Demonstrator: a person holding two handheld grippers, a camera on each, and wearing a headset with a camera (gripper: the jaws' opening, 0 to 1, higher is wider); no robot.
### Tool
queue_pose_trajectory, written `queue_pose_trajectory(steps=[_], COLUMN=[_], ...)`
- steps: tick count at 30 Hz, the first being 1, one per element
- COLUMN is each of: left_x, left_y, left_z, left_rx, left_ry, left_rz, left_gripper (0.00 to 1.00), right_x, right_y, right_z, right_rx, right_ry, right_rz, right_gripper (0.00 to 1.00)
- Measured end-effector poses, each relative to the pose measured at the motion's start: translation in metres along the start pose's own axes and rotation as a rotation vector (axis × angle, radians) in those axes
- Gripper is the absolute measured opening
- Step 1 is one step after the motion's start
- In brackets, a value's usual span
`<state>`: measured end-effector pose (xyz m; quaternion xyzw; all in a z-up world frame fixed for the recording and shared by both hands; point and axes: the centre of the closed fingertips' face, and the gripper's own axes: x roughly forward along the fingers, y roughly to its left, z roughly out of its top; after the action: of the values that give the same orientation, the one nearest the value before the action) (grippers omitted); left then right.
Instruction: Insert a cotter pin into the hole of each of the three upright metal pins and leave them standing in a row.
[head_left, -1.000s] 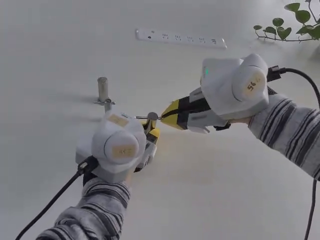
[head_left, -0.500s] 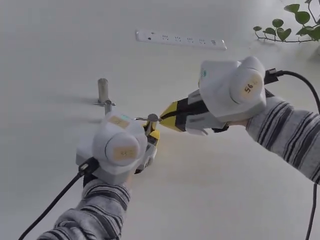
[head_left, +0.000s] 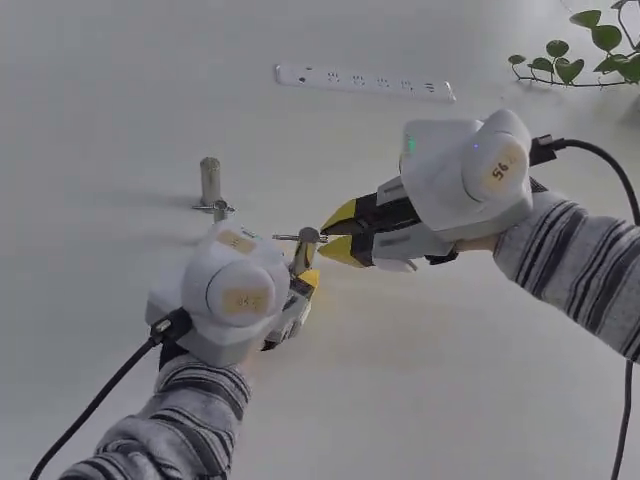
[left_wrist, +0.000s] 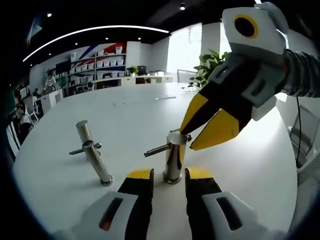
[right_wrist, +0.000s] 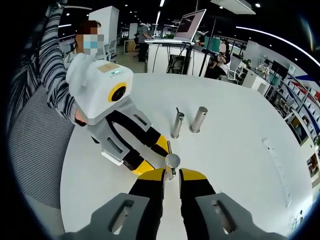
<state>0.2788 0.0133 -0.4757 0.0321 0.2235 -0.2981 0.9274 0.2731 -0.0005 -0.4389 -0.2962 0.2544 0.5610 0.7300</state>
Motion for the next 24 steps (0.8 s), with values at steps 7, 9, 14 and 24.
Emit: queue_pose_trajectory(steps=[7,9,14,24], left_x=[-0.021,-0.027,-0.043,-0.069], left_y=[0.000,-0.003,-0.008,-0.002], left_z=[0.013,0.017,0.025,0.033], left_rx=[0.005,0.009,0.017,0.000], left_ry=[-0.015,-0.021,-0.028,-0.045], left_rz=[-0.046,-0.071,-0.103,-0.091], left_gripper=[0.33,0.37,0.44,0.59], right_x=[0.000,0.002,0.006,0.018], right_y=[-0.001,-0.002,-0.001,0.003], right_z=[0.008,0.008,0.008,0.008], right_rx=[0.076,0.095,0.116,0.140], right_ry=[-0.037,-0.034,-0.030,-0.032], right_rz=[0.012,0.018,0.020,0.024], right_gripper=[0.13,0.16,0.18,0.16])
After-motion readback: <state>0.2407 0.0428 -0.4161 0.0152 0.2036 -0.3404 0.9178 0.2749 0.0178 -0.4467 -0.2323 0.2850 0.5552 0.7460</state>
